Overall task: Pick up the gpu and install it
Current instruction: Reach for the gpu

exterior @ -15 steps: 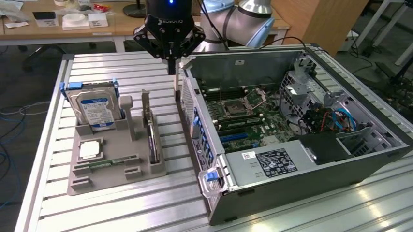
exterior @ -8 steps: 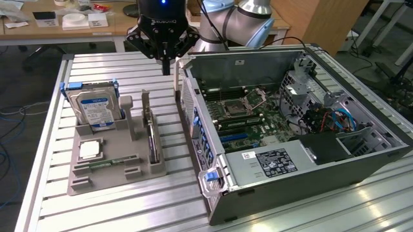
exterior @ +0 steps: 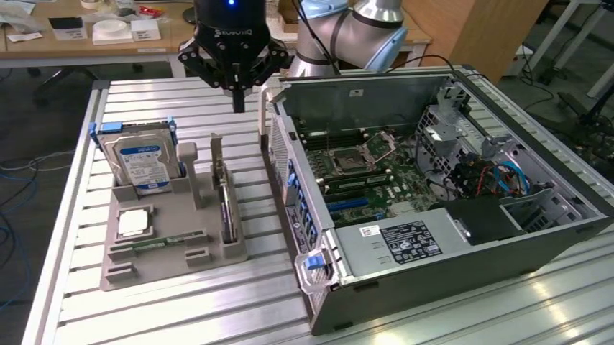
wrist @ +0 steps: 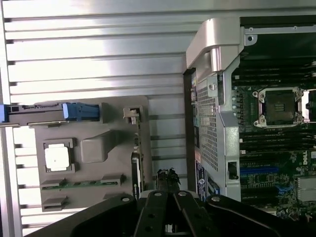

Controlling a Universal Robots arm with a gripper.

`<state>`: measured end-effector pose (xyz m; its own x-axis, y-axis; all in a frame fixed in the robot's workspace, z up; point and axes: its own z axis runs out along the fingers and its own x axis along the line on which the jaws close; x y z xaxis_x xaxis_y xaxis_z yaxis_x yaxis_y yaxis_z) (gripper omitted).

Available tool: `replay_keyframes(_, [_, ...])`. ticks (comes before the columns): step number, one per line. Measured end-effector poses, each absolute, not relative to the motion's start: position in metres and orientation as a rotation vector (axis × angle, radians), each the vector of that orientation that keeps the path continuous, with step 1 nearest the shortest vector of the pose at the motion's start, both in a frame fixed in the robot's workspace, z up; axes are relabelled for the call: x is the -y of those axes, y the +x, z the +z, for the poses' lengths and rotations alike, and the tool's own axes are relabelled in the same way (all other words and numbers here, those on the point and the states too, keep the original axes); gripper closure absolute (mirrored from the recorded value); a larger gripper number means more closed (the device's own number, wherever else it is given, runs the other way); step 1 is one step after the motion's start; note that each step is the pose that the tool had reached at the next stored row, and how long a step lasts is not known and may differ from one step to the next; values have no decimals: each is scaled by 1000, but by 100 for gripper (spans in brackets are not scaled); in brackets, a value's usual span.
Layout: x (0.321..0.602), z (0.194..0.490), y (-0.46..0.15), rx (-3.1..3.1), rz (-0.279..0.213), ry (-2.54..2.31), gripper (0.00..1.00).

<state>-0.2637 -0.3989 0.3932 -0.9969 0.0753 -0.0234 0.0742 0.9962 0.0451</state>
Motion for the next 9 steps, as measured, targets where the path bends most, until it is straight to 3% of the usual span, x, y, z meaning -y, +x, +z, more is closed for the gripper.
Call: replay_keyframes(9, [399,393,-276,-3114,69,117,89])
